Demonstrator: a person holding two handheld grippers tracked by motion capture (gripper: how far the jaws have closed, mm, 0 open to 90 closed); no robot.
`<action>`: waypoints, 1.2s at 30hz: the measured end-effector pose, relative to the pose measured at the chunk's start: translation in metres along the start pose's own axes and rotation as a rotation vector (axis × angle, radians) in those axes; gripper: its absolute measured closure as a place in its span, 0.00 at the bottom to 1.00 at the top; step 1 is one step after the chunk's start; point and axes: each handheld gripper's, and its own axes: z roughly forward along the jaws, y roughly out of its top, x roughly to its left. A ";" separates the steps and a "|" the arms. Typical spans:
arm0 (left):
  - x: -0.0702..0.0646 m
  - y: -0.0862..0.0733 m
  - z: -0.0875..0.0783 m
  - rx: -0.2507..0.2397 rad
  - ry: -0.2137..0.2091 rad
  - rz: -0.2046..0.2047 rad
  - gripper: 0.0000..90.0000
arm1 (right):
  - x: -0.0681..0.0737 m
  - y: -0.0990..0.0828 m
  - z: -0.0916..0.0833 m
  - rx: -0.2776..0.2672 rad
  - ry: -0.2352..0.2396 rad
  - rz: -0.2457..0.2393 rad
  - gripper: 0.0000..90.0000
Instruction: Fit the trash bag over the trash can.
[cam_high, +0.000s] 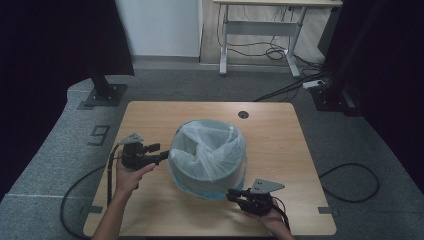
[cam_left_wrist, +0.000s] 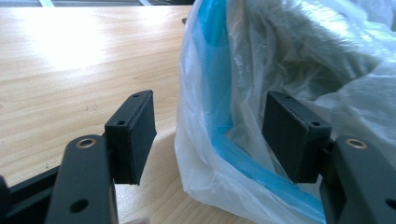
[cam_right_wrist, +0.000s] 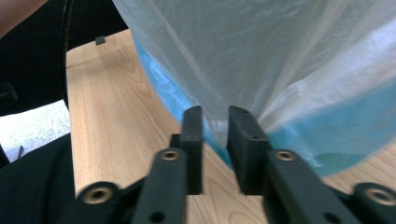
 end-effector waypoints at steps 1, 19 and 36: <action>-0.001 0.001 -0.002 -0.002 -0.002 0.008 0.39 | 0.000 0.000 -0.001 -0.007 -0.002 -0.002 0.73; -0.022 0.034 -0.029 0.009 -0.142 0.237 0.36 | -0.018 -0.019 -0.065 -0.148 -0.077 0.093 0.40; -0.040 0.068 -0.012 0.026 -0.207 0.298 0.35 | -0.021 -0.025 -0.077 -0.140 -0.067 0.095 0.42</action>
